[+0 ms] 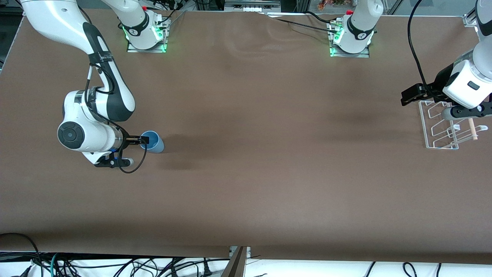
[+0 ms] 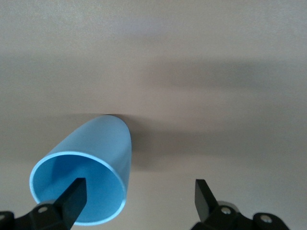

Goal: Transfer cup to left arm and place on rack
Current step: 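Close the right gripper on the blue cup's rim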

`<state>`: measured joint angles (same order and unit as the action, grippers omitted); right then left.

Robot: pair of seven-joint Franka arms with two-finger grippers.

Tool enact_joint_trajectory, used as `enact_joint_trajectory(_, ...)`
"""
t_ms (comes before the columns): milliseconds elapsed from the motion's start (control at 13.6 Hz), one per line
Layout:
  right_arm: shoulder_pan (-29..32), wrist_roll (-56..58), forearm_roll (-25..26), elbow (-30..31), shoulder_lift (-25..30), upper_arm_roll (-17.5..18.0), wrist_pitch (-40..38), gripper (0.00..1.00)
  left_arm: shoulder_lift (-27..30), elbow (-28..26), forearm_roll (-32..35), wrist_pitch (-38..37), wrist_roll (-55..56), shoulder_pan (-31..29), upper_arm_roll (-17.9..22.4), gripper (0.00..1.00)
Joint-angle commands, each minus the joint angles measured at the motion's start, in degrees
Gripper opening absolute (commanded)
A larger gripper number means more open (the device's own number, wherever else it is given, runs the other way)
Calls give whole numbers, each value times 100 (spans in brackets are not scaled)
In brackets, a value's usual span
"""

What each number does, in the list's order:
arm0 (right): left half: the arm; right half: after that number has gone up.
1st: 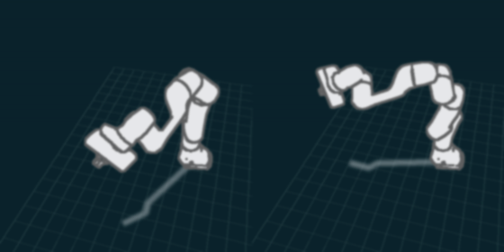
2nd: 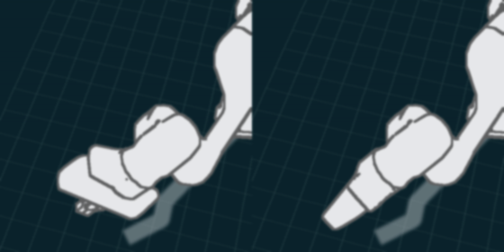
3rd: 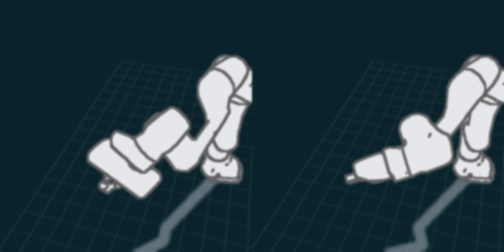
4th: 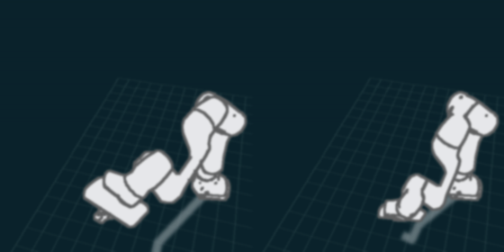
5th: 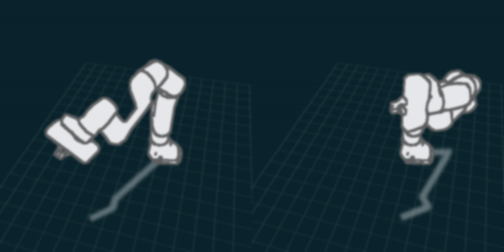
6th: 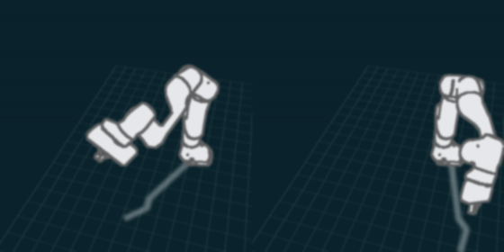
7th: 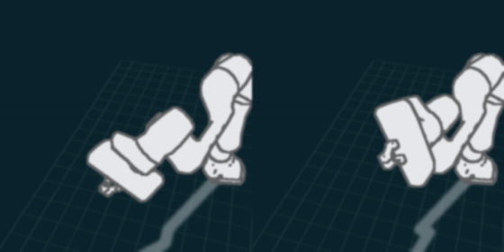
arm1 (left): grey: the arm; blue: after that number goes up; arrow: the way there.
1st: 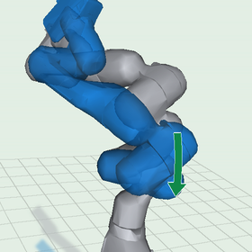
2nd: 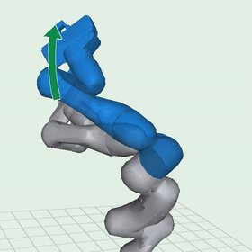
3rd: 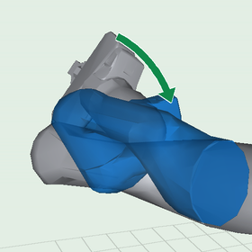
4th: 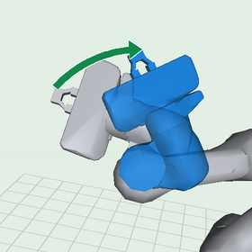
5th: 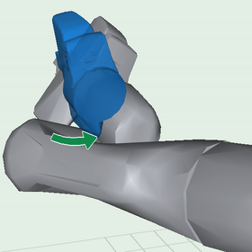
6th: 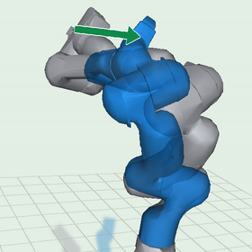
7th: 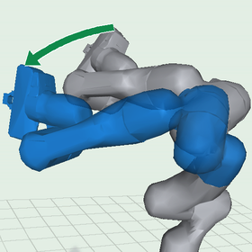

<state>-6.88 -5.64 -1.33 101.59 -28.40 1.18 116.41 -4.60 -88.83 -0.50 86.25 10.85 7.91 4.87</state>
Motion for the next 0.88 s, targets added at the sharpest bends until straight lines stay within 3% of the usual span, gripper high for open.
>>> enact_joint_trajectory(0, 46, 11, -78, 457, 151, 66, 399, 97, -129, 235, 138, -126, -101, 27, -4, 100)
enact_joint_trajectory(74, 46, 19, -78, 476, 160, 66, 400, 75, -129, 235, 138, -135, -101, 27, -4, 100)
enact_joint_trajectory(147, 46, 20, -78, 476, 160, 66, 382, 47, -129, 235, 138, -135, -101, 27, -4, 100)
enact_joint_trajectory(295, 46, -15, -78, 467, 151, 66, 347, 5, -129, 235, 138, -135, -101, 27, -4, 100)
enact_joint_trajectory(368, 46, -24, -78, 458, 151, 75, 330, 0, -129, 235, 138, -135, -101, 27, -4, 100)
enact_joint_trajectory(810, 46, -235, -175, 292, 160, 206, 330, 0, -129, 235, 138, -135, -101, 27, -4, 100)
